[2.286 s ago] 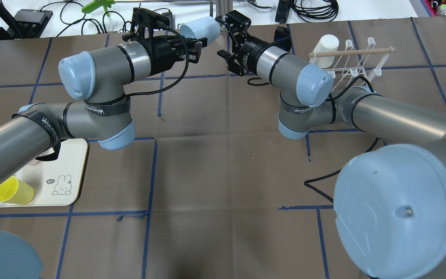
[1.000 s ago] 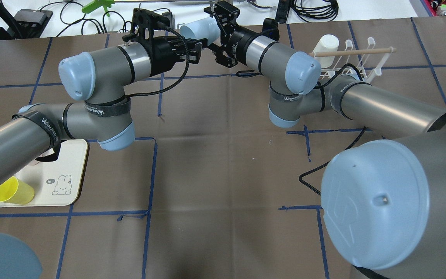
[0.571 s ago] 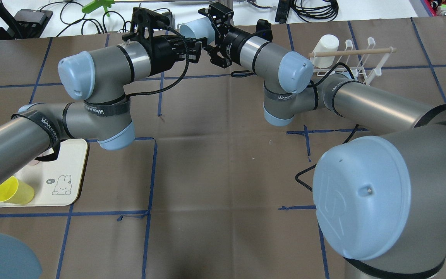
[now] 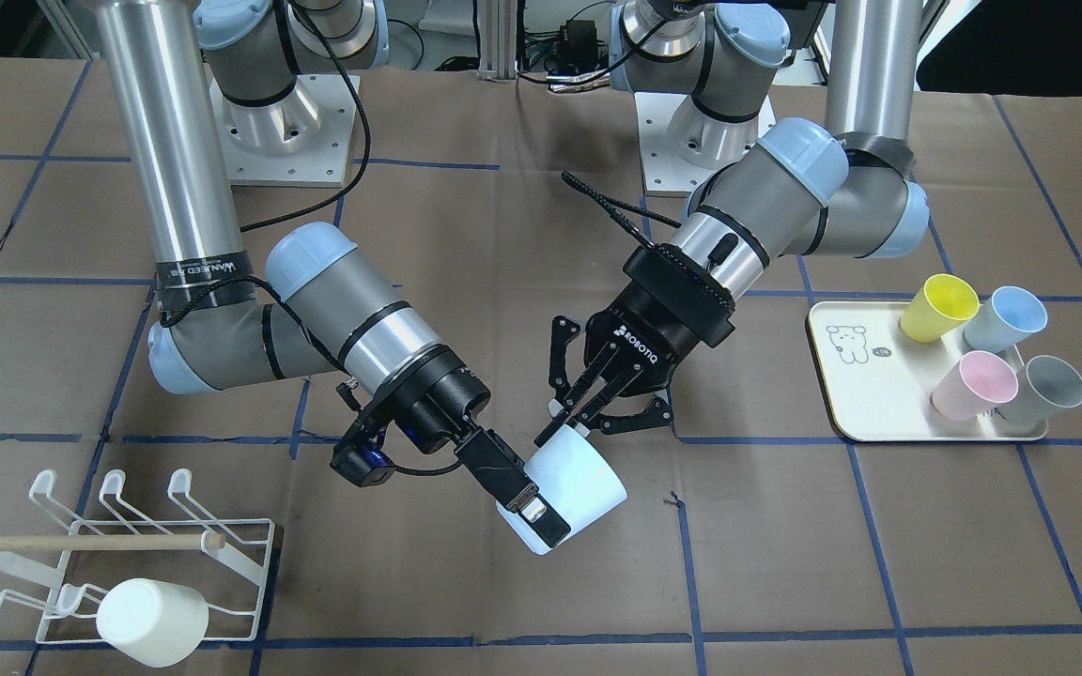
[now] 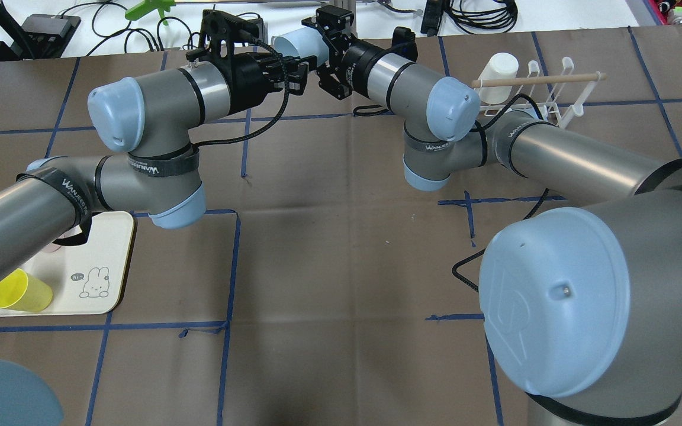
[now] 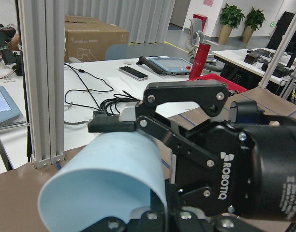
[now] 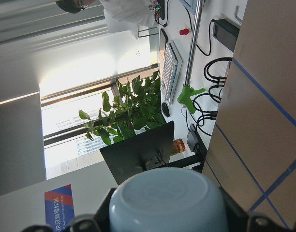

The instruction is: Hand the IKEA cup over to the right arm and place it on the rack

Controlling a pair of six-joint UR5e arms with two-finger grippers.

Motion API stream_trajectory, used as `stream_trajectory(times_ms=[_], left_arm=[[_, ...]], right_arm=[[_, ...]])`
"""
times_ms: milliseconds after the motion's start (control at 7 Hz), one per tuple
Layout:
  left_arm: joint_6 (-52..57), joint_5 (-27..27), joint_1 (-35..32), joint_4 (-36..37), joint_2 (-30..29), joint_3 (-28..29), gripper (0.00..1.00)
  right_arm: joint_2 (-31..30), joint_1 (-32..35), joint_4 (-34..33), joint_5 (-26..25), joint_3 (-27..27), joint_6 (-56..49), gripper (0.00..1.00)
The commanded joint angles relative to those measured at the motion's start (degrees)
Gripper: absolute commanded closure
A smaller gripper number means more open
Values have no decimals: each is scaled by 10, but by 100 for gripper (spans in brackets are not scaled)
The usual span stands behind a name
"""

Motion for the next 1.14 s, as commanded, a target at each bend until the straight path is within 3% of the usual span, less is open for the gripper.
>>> stream_trajectory(times_ms=[0, 429, 714, 1000], left_arm=[[-1, 27, 0, 1, 3, 1, 40], [-1, 22, 1, 1, 7, 1, 4], [-3, 25, 22, -19, 50, -12, 1], [6, 26, 82, -113, 126, -50, 1]], right_arm=[[-2, 0, 0, 1, 0, -1, 58], [-2, 0, 0, 1, 1, -1, 58], [-2, -1, 0, 2, -1, -1, 59], [-2, -10, 0, 29, -3, -3, 61]])
